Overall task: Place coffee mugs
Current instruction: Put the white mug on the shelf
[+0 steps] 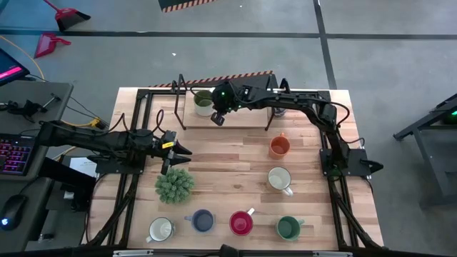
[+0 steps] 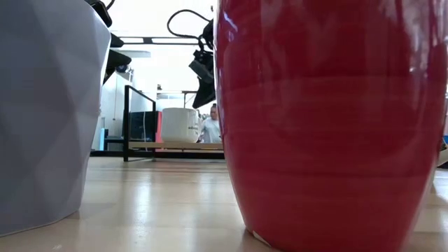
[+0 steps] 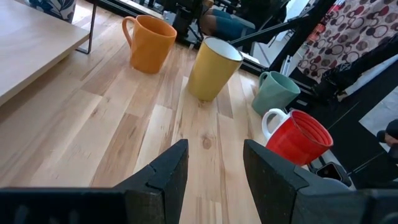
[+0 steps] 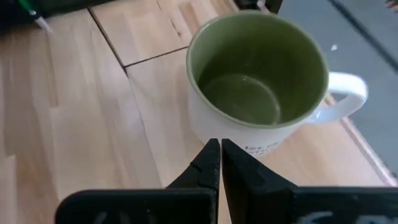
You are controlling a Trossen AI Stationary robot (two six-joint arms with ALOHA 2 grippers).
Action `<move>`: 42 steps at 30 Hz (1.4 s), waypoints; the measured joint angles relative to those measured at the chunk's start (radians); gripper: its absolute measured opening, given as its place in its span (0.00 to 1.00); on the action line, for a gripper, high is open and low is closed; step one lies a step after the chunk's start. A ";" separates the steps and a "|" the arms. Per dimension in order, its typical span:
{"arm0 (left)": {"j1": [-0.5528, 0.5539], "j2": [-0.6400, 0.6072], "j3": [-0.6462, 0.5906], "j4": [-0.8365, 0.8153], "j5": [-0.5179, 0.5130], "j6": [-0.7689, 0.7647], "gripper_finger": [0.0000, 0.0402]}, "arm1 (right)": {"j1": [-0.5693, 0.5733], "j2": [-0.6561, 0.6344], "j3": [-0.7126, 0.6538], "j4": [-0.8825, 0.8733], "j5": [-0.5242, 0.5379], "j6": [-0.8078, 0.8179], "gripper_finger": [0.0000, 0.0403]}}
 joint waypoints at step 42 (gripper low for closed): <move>-0.007 0.000 0.000 0.003 0.000 -0.025 0.35 | -0.009 0.057 0.022 0.115 0.151 -0.028 0.00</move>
